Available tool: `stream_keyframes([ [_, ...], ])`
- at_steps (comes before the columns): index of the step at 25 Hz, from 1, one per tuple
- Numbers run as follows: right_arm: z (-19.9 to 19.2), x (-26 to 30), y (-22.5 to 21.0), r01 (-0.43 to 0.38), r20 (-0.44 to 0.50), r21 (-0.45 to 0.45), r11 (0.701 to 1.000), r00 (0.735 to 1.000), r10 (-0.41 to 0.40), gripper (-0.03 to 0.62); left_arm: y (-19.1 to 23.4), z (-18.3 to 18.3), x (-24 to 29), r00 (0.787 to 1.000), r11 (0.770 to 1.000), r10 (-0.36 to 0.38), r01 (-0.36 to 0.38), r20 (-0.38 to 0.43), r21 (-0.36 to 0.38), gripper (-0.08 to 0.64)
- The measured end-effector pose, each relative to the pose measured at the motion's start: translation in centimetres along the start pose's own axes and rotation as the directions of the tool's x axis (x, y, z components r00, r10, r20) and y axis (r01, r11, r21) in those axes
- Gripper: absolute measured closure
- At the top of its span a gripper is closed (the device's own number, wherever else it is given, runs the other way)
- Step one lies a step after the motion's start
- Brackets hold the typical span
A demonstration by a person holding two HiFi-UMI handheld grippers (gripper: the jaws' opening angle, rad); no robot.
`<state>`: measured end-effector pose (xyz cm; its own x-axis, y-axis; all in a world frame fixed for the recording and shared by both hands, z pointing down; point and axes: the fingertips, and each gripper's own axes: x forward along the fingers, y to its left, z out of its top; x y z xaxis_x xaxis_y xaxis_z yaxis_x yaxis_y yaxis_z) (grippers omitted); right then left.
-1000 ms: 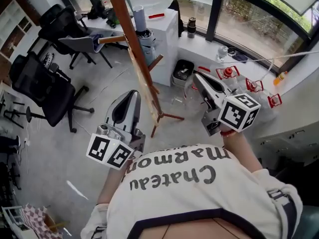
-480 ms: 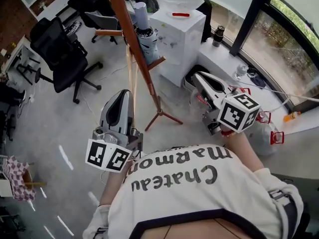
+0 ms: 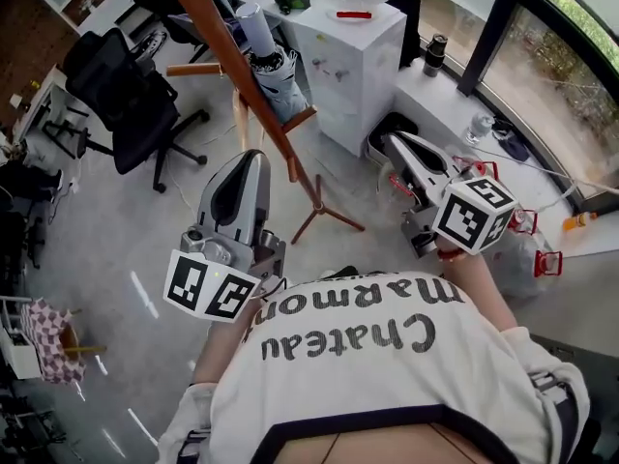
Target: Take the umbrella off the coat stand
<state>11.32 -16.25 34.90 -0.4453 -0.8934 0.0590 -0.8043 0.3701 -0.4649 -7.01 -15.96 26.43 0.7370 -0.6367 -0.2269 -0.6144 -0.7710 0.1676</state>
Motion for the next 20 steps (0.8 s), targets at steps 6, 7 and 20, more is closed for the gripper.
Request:
stream_keyframes([
  [6,2.1,-0.5,-2.4,0.107,0.066,0.000,0.994,0.992,-0.107,0.545,0.8,-0.2,3.9,0.996,0.997,-0.067,0.069,-0.060,0.041,0.537],
  [7,2.1,-0.4,-2.6,0.114,0.071,0.010,0.993,0.991,-0.115,0.545,0.9,-0.3,4.2,0.995,0.996,-0.076,0.079,-0.066,0.050,0.537],
  [20,2.7,4.5,-3.8,0.072,0.038,-0.038,0.997,0.997,-0.070,0.545,4.2,0.4,4.9,0.999,0.996,-0.030,0.032,-0.025,0.088,0.537],
])
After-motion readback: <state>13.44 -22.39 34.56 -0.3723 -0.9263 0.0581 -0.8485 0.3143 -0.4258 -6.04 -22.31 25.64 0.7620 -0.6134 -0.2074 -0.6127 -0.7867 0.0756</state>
